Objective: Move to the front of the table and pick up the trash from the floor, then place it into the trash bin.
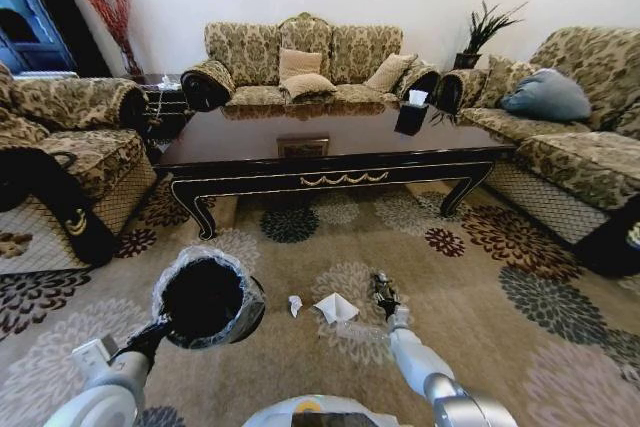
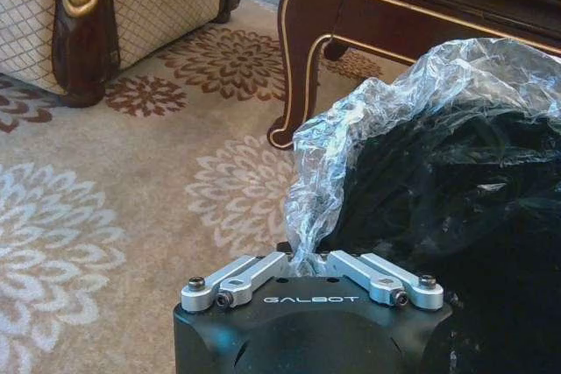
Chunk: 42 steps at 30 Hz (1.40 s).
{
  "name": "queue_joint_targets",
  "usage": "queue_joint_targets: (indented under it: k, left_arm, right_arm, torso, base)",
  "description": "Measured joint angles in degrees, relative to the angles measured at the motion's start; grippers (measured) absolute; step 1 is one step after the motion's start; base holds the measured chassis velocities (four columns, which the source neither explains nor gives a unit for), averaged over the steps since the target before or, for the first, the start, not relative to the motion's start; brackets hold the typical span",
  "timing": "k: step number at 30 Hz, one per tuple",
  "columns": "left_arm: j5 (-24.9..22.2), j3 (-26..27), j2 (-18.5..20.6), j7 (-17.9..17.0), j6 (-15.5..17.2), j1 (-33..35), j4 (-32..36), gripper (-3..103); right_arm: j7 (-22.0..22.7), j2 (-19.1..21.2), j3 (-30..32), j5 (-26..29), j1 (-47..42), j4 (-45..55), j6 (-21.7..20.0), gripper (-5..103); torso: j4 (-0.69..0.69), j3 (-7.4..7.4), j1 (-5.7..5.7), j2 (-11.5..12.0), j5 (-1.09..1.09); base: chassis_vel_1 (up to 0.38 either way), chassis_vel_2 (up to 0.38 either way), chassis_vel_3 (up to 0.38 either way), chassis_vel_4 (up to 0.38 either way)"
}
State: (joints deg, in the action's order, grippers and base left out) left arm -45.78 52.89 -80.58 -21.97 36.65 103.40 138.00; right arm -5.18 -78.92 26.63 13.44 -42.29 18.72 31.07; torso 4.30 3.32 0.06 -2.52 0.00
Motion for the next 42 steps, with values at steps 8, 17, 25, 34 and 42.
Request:
queue_joint_targets:
  k: [8, 17, 25, 34, 42]
  left_arm:
    - [0.2, -0.8, 0.1, 0.0, 0.0, -0.9, -0.3, 2]
    - [0.1, -0.6, 0.2, -0.1, 0.0, -0.9, -0.5, 2]
    - [0.0, -0.3, 0.3, -0.1, 0.0, -0.7, -0.4, 2]
    - [-0.8, 1.2, 0.8, -0.1, 0.0, 0.3, 0.4, 2]
    - [-1.7, 2.0, 1.1, -0.1, 0.1, 0.2, 0.8, 2]
  right_arm:
    - [0.3, 0.8, 0.0, -0.3, -0.7, 0.8, 1.4, 77]
    - [1.7, 0.4, 0.0, -1.6, 0.0, 1.5, 2.1, 99]
    - [1.1, -0.3, -0.2, -2.5, 2.0, 0.5, 1.2, 100]
    - [4.6, -1.1, -0.4, -3.2, 5.4, -1.7, -4.1, 100]
    - [6.4, -1.0, -0.7, -4.7, 6.4, -2.2, -7.4, 100]
  torso:
    - [0.01, 0.00, 0.00, 0.0, 0.00]
    - [-0.01, 0.00, 0.00, 0.0, -0.01]
    - [0.00, 0.00, 0.00, 0.0, -0.01]
    - [-0.01, 0.00, 0.00, 0.0, -0.01]
    - [0.00, 0.01, 0.00, 0.0, -0.01]
  base:
    - [0.000, 0.000, 0.000, 0.000]
    - [0.000, 0.000, 0.000, 0.000]
    - [0.000, 0.000, 0.000, 0.000]
    - [0.000, 0.000, 0.000, 0.000]
    - [0.000, 0.000, 0.000, 0.000]
